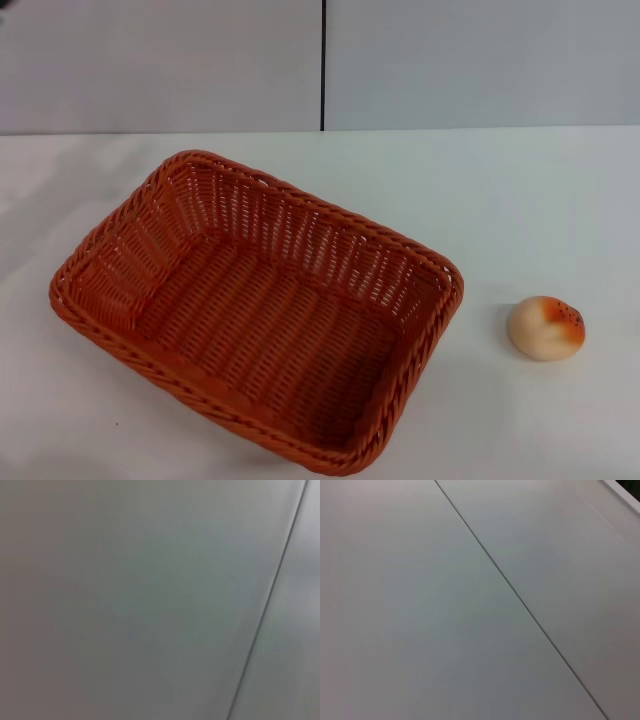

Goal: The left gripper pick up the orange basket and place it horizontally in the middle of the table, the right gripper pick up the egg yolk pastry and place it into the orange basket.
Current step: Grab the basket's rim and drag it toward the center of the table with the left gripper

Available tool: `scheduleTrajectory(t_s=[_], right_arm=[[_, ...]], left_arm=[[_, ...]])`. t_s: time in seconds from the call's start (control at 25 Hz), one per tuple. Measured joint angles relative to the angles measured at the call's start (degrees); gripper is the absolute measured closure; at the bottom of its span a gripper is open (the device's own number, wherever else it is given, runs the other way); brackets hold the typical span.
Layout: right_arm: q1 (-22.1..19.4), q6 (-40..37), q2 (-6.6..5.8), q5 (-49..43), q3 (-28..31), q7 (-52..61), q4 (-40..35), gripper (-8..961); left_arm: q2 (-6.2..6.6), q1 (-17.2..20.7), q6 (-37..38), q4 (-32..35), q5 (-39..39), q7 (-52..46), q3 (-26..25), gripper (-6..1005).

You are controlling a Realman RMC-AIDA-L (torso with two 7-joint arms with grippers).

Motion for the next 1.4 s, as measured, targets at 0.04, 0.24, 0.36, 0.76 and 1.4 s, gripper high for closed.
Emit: scheduleTrajectory(t_s=[0.04, 0.24, 0.36, 0.76, 1.4], right_arm=[[0.00, 0.04, 0.00, 0.00, 0.00, 0.00, 0.05, 273], [-0.33, 0.22, 0.09, 0.00, 0.00, 0.00, 0.12, 273], [-0.58, 0.24, 0.14, 0.00, 0.00, 0.00, 0.15, 272], [-0.96, 0.24, 0.18, -0.32, 0.00, 0.00, 0.77, 273], [-0.89, 0.66, 0.18, -0.74, 0.00, 0.00, 1.00, 272]], left_arm=[[-0.51, -0.59, -3.36, 5.37, 2.26, -3.17, 4.30, 482], [-1.04, -2.36, -9.23, 13.88, 9.83, -8.49, 9.55, 469], [-1.20, -2.99, -9.27, 17.63, 13.40, -9.90, 10.12, 426], [-0.65, -7.36, -4.81, 35.33, 37.80, -22.49, 20.19, 200], [-1.98, -8.05, -6.82, 27.23, 48.73, -22.88, 25.51, 207]])
